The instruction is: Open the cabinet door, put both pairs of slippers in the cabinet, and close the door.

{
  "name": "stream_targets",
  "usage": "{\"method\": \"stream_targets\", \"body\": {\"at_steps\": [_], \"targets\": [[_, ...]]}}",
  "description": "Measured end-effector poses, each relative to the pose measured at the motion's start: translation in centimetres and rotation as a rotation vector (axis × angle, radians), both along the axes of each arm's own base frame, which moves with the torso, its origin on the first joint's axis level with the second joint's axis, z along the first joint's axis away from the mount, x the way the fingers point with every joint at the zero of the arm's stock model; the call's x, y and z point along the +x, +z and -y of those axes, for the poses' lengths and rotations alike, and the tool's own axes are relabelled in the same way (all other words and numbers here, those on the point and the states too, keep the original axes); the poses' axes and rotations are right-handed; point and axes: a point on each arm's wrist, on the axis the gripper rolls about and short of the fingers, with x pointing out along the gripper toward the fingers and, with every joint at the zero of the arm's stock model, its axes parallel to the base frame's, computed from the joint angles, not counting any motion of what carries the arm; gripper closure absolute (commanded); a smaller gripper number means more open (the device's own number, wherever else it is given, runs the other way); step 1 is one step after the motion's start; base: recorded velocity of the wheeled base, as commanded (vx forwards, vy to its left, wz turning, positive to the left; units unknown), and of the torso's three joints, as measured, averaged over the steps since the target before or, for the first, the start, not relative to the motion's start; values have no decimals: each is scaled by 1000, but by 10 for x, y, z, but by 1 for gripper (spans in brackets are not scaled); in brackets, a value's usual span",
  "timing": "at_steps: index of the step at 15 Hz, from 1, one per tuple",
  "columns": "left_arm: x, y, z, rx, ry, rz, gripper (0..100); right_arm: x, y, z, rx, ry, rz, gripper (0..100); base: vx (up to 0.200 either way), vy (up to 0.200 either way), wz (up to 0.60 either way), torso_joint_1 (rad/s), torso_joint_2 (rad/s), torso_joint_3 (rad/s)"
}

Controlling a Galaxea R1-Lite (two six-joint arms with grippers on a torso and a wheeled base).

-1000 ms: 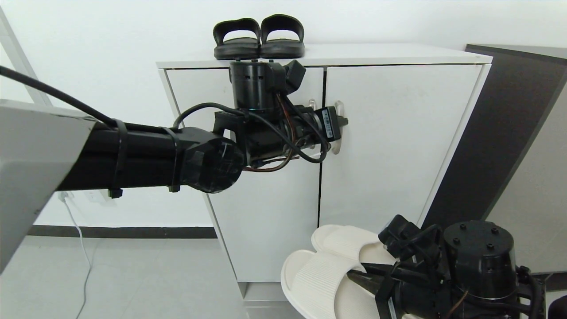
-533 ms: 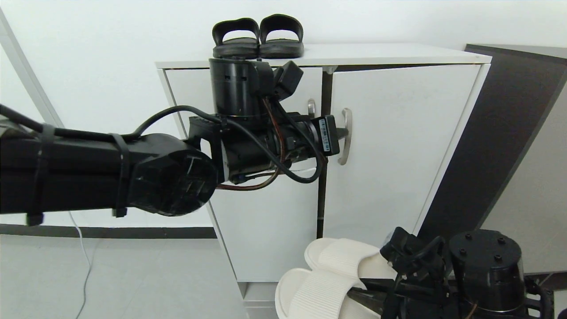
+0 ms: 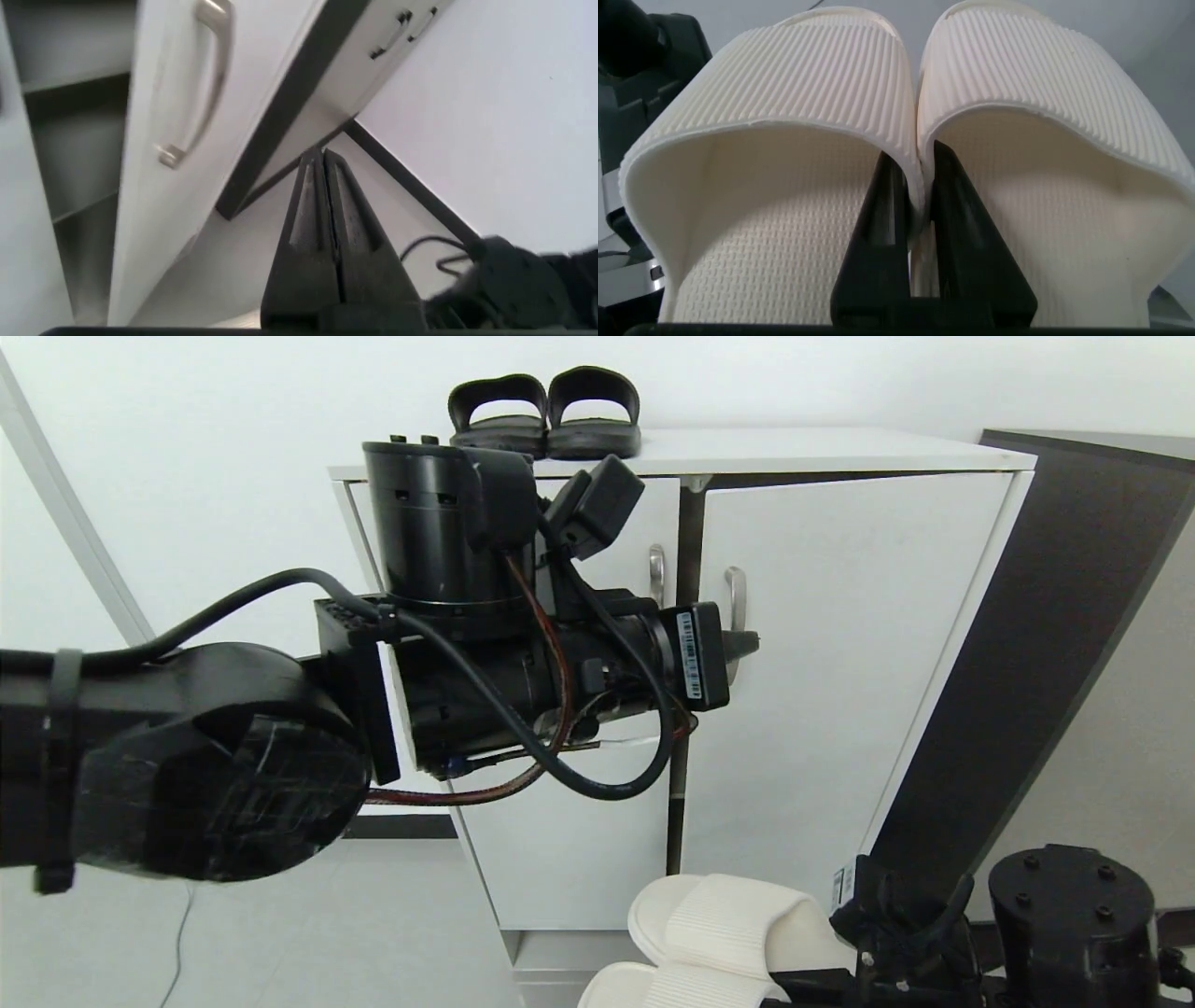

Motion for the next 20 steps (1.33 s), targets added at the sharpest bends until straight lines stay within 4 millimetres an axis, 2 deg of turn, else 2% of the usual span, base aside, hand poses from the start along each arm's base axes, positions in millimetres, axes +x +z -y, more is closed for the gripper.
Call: {"method": "stream_targets", "body": {"at_steps": [4,9,20], "targets": [[-8,4,-12,-5,7,7,100,-1,0,1,5,4,12,100,0,0,0,0,0,0],[24,5,-31,-13,106,8,100,-1,-1,1,2,4,12,100,0,0,0,0,0,0],[84,-6,-16,-55,176,19,100,-1,-2,0,-9,9,27,100,0,0,0,0,0,0]]}}
